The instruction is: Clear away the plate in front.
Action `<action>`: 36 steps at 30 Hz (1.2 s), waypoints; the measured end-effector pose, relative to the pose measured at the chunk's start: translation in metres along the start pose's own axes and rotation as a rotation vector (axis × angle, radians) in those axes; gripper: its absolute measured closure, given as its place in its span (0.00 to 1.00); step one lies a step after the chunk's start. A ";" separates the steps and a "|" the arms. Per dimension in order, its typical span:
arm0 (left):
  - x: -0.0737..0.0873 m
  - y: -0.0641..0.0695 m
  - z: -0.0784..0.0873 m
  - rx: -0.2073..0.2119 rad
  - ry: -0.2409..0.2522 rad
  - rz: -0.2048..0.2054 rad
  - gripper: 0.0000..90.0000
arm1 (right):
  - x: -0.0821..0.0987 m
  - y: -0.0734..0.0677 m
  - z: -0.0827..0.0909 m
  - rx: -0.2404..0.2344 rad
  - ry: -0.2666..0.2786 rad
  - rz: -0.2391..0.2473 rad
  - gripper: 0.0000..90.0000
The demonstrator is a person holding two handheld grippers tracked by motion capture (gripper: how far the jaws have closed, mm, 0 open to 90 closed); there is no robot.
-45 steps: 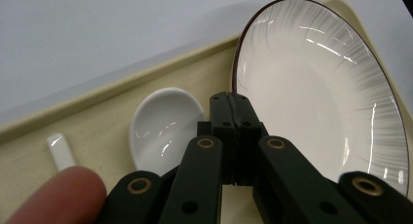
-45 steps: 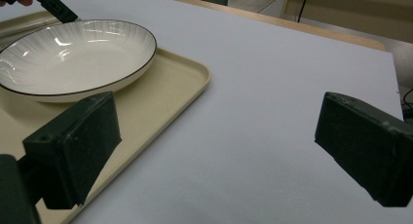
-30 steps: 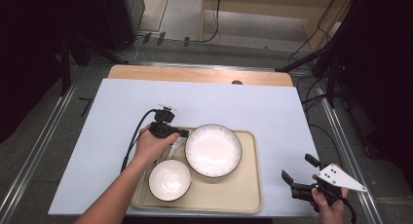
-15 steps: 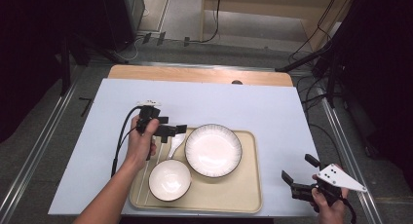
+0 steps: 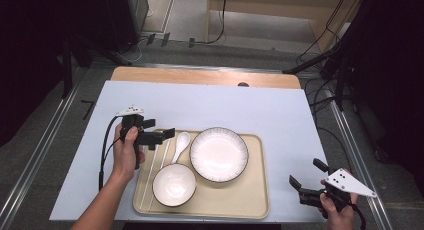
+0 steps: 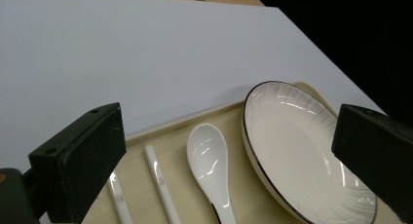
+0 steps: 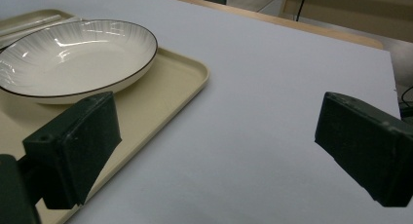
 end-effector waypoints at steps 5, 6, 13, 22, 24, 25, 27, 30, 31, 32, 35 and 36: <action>0.004 -0.003 0.011 -0.013 0.016 -0.011 0.00 | 0.000 0.000 0.001 0.001 -0.001 -0.002 0.03; 0.005 -0.003 0.012 -0.014 0.020 -0.010 0.00 | 0.000 0.000 0.001 0.001 0.001 -0.002 0.03; 0.018 -0.006 0.026 -0.019 0.036 -0.002 0.00 | -0.001 -0.002 0.002 0.002 -0.001 0.004 0.03; 0.034 -0.008 0.046 -0.038 0.074 -0.003 0.00 | 0.000 -0.002 0.001 0.001 -0.003 0.009 0.03; 0.037 -0.009 0.050 -0.047 0.085 -0.006 0.00 | 0.000 -0.002 0.001 -0.001 -0.006 0.008 0.03; 0.038 -0.009 0.053 -0.050 0.089 -0.006 0.00 | 0.000 -0.003 0.000 -0.001 -0.004 0.011 0.03; 0.041 -0.010 0.057 -0.058 0.091 -0.009 0.00 | 0.000 -0.003 0.000 0.000 -0.009 0.009 0.03; 0.045 -0.010 0.063 -0.068 0.081 -0.015 0.00 | -0.001 -0.004 -0.001 0.000 -0.007 0.007 0.03; 0.046 -0.011 0.065 -0.066 0.084 -0.016 0.00 | -0.001 -0.004 -0.001 -0.001 -0.007 0.009 0.03; 0.048 -0.010 0.067 -0.073 0.085 -0.017 0.00 | -0.001 -0.004 -0.001 -0.003 -0.006 0.012 0.03; 0.053 -0.011 0.072 -0.091 0.083 -0.026 0.00 | -0.001 -0.005 -0.002 -0.004 -0.009 0.012 0.03; 0.055 -0.012 0.075 -0.093 0.083 -0.028 0.00 | -0.001 -0.005 -0.002 -0.005 -0.007 0.012 0.03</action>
Point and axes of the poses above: each handheld gripper's, and its own axes: z roughly backward along the jaws, x roughly out of its underside, y roughly to its right, the point moved 3 cm from there along -z, roughly forward along the jaws, and after that the axes turned 7 degrees about x, right-handed, at the moved point
